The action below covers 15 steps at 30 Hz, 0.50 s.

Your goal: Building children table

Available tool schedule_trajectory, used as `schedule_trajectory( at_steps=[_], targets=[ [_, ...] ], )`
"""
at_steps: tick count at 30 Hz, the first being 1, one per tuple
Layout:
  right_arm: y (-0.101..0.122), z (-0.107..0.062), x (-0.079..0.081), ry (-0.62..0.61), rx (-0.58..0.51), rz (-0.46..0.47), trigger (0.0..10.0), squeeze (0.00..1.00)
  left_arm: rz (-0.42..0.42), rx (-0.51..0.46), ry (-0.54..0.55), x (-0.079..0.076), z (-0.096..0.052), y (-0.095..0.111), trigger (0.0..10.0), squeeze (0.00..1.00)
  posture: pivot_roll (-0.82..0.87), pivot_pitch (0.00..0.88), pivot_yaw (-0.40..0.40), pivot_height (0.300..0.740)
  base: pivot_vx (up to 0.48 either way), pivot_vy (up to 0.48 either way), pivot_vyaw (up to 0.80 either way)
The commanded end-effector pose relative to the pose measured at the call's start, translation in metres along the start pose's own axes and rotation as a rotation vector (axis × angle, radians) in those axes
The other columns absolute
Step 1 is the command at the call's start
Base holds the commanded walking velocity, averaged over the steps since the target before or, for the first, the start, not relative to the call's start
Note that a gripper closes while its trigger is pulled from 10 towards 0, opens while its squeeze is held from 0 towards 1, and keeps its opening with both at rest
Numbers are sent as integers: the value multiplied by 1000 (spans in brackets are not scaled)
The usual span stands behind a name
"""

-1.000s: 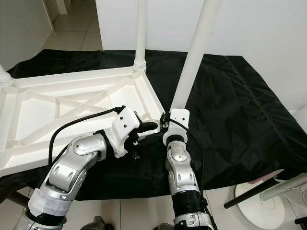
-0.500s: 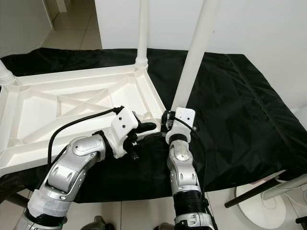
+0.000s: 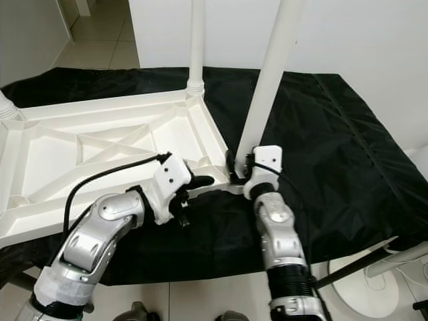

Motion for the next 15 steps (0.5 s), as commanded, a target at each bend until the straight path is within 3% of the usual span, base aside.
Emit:
schedule_trajectory(
  at_steps=[1,3,4,5,7,15],
  targets=[
    [-4,0,7,67,9,2,10000,0,6,1,20,-1,0,-1,10000,0,-101,0,0,740,0,0,0],
    [-4,0,7,67,9,2,10000,0,6,1,20,-1,0,-1,10000,0,-101,0,0,740,0,0,0],
    [-7,3,13,200,18,-40,10000,0,14,1,23,2,2,0,10000,0,-112,0,17,740,0,0,0],
    [-7,3,13,200,18,-40,10000,0,14,1,23,2,2,0,10000,0,-112,0,17,740,0,0,0],
    [-14,9,21,384,53,-110,10000,0,24,-5,31,6,4,4,10000,0,-116,0,24,740,0,0,0],
    [-21,20,23,486,100,-179,10000,0,33,-14,37,8,7,8,10000,0,-100,0,26,740,0,0,0]
  ],
)
Point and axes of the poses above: a point about 5 cm out from each wrist's last joint towards the gripper, its own z axis pointing out of the wrist towards the gripper, its own y axis along the axis of the wrist's last joint, x = y × z, the point moved 6 cm from there along z, pointing out of the wrist towards the gripper, and after that the axes turned 6 degrees about -z, right-handed, at the moved point
